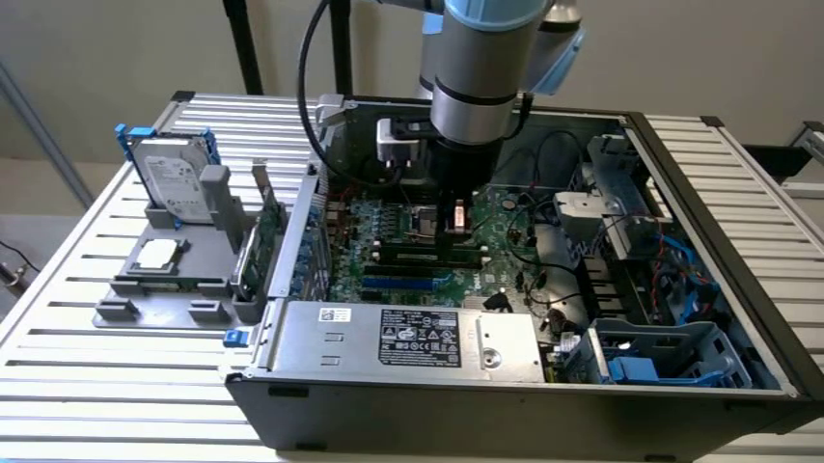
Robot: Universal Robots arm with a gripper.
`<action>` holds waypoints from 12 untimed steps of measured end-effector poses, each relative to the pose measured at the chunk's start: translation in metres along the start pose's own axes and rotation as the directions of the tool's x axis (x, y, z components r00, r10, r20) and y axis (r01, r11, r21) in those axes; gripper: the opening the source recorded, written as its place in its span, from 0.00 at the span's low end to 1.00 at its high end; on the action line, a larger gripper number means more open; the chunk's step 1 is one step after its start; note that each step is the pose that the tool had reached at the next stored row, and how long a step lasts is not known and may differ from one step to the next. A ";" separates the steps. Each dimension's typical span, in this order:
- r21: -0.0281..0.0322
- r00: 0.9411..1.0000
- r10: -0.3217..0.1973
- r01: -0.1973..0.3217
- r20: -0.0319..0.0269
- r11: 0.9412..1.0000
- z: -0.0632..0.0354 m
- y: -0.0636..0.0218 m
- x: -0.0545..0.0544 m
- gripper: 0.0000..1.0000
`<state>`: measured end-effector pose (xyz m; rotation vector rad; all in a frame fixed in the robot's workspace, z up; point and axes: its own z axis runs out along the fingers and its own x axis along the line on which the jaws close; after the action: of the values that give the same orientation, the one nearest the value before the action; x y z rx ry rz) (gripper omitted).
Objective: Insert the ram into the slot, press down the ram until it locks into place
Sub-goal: 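Insert the ram into the slot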
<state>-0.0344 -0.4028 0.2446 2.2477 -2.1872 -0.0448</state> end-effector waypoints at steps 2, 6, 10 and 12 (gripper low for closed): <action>0.000 1.000 0.000 0.000 0.000 1.000 -0.0030 0.0020 0.001 0.22; 0.000 1.000 0.000 0.000 0.000 1.000 -0.0058 0.0052 0.003 0.13; 0.000 1.000 0.000 0.000 0.000 1.000 -0.0062 0.0053 0.003 0.11; 0.000 1.000 0.000 0.000 0.000 1.000 -0.0062 0.0053 0.003 0.11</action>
<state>-0.0394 -0.4060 0.2509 2.2477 -2.1872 -0.0449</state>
